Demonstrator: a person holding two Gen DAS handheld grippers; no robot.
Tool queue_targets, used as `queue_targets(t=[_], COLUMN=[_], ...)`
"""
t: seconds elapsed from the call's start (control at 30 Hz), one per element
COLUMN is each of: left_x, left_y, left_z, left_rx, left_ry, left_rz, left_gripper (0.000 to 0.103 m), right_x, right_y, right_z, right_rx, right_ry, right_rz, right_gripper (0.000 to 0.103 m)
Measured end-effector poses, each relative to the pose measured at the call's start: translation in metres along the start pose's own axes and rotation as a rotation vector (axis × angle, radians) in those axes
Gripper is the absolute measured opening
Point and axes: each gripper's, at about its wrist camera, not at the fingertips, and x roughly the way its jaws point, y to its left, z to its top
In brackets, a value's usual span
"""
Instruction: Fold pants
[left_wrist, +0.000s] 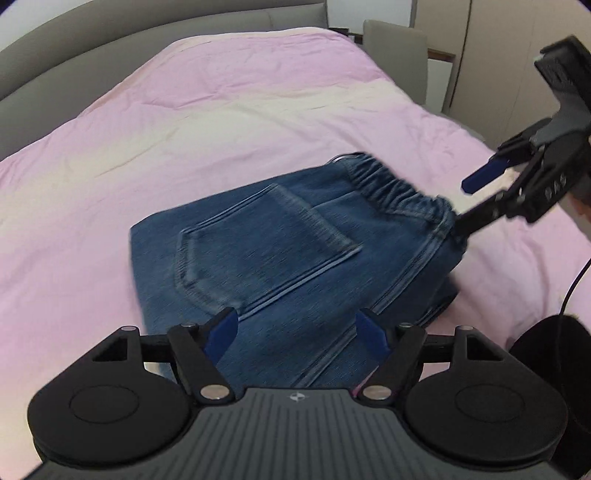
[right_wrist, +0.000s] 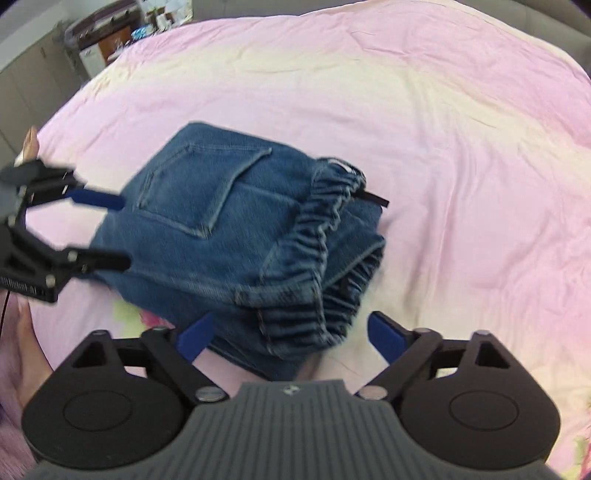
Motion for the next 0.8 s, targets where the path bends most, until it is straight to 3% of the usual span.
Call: queue_targets(t=[0.17,0.4,0.47,0.5,0.53,0.57,0.6,0.63,0.8], left_x=[-0.004,0.002,0.007,0.009,0.008,0.006,0.004,0.002,-0.004], left_y=[0.027,0.037,0.035,0.036,0.037,0.038,0.041,0.044,0.051], left_z=[-0.045,-0.083,-0.085,-0.085,-0.085,-0.085,-0.085,-0.085,-0.087], left_rx=[-0.029,-0.057,-0.033,-0.027,-0.025,-0.026,-0.033,-0.049,-0.116], left_ry=[0.053,0.091,0.108,0.114,0.110,0.110,0.104,0.100,0.090], left_rz=[0.073,0.084,0.109,0.115,0.123,0.131,0.125,0.116,0.110], left_gripper=[0.086,0.086,0.076,0.066,0.052,0.046,0.042,0.038,0.032], right_x=[0.018,0.061,0.074,0.077,0.077,0.075,0.069,0.060,0.003], right_y=[-0.006,-0.036,-0.044,-0.047,-0.050,-0.051,-0.050,-0.048,-0.009], right_z=[0.023,0.044,0.047,0.046,0.046,0.046,0.047,0.047,0.055], right_rx=[0.141,0.344,0.417,0.461,0.496,0.509,0.505,0.504,0.367], right_ry=[-0.017,-0.006,0.011,0.011,0.006,0.000,-0.016,-0.041,-0.160], right_rz=[-0.017,-0.020,0.004,0.025,0.032,0.032,0.047,0.069,0.107], right_gripper=[0.074,0.066,0.054,0.045,0.044,0.039,0.017,0.007,0.003])
